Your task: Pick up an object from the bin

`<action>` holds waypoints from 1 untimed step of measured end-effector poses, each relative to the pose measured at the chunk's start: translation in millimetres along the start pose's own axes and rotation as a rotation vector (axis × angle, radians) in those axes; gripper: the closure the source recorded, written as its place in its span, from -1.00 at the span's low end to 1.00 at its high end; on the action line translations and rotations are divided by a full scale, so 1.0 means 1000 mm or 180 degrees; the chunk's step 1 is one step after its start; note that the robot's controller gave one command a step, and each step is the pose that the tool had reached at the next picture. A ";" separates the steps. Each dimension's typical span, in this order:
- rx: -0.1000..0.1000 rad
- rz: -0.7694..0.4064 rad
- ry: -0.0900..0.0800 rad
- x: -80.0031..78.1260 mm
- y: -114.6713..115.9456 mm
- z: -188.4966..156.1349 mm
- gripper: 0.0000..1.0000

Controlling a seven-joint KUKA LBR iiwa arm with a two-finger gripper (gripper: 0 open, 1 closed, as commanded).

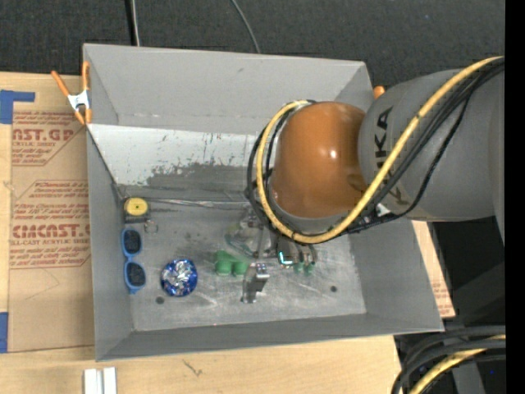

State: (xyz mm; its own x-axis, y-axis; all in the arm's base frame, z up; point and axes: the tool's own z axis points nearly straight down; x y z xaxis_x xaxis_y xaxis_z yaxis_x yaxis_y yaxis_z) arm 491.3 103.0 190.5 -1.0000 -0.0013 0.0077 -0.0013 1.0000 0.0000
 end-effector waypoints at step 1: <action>-0.0035 0.0929 -0.0120 -0.027 -0.002 0.099 -1.00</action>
Offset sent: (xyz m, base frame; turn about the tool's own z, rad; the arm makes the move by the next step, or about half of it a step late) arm 0.0174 -0.0031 -0.1068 0.2906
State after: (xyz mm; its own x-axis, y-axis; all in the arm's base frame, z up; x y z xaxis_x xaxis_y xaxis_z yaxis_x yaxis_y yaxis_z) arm 517.8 101.4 91.6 -0.9576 0.2868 -0.0283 0.2865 0.9580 0.0140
